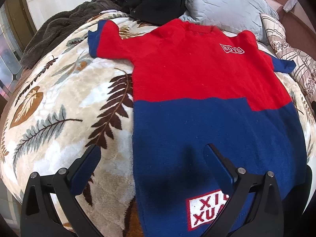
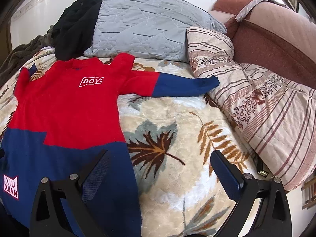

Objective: Fold small clothes

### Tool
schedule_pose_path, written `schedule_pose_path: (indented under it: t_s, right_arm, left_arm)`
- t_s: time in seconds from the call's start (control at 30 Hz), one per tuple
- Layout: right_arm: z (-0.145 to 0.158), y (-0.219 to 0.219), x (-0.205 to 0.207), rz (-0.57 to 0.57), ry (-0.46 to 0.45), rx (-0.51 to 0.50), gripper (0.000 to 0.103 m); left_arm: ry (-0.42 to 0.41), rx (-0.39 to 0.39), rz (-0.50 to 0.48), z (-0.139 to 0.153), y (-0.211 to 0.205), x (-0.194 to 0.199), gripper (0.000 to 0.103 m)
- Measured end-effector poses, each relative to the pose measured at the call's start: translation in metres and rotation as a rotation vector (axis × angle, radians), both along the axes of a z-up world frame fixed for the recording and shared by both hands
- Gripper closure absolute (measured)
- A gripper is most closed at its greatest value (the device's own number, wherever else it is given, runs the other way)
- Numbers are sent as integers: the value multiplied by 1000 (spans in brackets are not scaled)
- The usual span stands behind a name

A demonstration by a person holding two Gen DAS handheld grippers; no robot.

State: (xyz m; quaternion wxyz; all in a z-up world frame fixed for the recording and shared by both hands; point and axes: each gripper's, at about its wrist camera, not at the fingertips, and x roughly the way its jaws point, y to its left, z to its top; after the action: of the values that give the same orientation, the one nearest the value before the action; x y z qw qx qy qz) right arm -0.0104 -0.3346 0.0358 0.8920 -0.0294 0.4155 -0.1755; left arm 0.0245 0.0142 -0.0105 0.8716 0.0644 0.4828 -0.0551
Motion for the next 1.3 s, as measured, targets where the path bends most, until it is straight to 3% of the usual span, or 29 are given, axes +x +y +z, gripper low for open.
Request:
schedule_pose_path:
  t_s: [0.4,0.63,0.83,0.9,1.0,1.03,1.1,1.13,1.17,1.23,1.3]
  right_arm:
    - [-6,2,3,28,11,38,6]
    - [-12,-5,-1,58,32,90,15]
    - [-33,-18,-11,88,116,205,25]
    - [-43,-20,-14,101,145,248,31]
    - [-60,-15,-19,154,204,347,65]
    - [-67,-10,-20,175,228,367,79]
    - [-65,-2,-23,193,205,337,88]
    - [-62,1,-24,209,198,331,96]
    - [-59,2,-25,211,191,328,97]
    - [-50,1,-28,229,156,345,97]
    - [-34,-5,-35,229,100,365,97]
  left_arm:
    - [11,10,7,0,0,3,0]
    - [35,15,55,-1,17,9,0]
    - [91,19,62,-11,32,7,0]
    - [122,13,44,-17,31,4,0]
    - [206,-73,2,-27,25,-2,3]
    - [218,-86,-12,-29,21,-6,6]
    - [187,-57,-50,-25,10,-13,25]
    - [190,-68,-77,-22,6,-15,52]
    - [192,-87,-95,-17,3,-17,80]
    - [193,-93,-103,-8,1,-17,92]
    - [200,-137,-84,2,7,-16,93]
